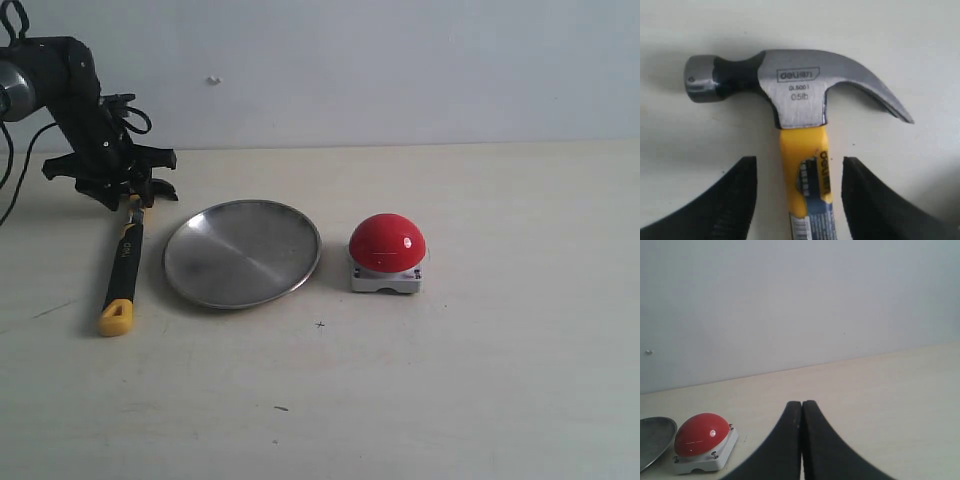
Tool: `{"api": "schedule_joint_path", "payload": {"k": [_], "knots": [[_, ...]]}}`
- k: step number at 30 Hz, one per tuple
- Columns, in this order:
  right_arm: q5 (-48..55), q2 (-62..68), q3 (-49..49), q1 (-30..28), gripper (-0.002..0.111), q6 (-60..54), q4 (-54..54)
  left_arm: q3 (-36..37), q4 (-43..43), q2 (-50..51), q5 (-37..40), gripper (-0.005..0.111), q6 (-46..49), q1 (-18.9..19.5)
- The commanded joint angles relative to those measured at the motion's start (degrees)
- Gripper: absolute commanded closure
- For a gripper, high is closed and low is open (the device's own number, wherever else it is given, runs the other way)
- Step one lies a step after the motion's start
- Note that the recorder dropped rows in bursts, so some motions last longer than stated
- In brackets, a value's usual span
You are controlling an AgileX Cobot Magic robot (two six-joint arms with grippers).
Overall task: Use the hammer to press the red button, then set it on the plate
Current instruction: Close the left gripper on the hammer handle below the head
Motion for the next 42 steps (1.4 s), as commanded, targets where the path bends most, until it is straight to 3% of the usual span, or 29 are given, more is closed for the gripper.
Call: {"api": "schedule_joint_path", "payload": {"k": [1,42], "knots": [[-0.06,-0.28,0.27,0.05,0.108,-0.07,-0.42,-0.43,0.48,-0.03,-0.39,0.055,-0.57,-0.10],[-0.06,-0.28,0.27,0.05,0.108,-0.07,-0.42,-0.53,2.16,1.93,-4.62,0.056,-1.66,0.05]]}}
